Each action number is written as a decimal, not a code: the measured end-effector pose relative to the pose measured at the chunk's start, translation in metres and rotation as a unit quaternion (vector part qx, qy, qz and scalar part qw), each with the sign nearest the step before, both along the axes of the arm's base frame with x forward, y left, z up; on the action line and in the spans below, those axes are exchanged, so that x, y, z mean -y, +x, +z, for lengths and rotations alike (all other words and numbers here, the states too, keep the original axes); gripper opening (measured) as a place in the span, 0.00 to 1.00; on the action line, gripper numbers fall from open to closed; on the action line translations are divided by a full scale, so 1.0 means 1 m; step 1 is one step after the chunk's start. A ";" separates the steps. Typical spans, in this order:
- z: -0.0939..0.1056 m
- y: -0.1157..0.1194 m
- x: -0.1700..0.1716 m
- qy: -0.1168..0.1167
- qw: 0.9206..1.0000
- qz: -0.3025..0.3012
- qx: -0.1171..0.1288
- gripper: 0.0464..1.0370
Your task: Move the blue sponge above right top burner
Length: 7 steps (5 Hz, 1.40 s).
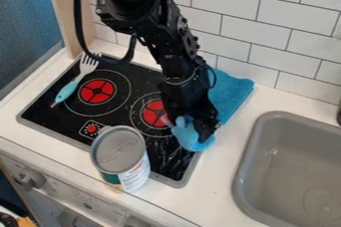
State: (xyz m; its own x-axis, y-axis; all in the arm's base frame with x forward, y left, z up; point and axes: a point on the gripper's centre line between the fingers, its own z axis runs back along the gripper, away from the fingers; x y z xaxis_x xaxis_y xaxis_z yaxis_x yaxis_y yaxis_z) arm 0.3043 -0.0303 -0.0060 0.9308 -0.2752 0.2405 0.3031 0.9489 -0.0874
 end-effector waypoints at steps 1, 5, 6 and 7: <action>-0.001 0.001 -0.004 -0.005 1.000 0.013 0.001 0.56; 0.032 -0.008 -0.021 -0.036 0.999 0.002 0.020 0.28; 0.061 -0.008 -0.044 -0.046 0.997 0.035 0.050 0.16; 0.075 0.002 -0.069 -0.054 0.993 0.077 0.070 0.10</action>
State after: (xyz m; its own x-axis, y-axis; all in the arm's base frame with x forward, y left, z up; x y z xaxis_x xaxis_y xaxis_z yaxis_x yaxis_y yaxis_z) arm 0.3062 0.0390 0.0694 0.9155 -0.0971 0.3905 0.1704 0.9726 -0.1578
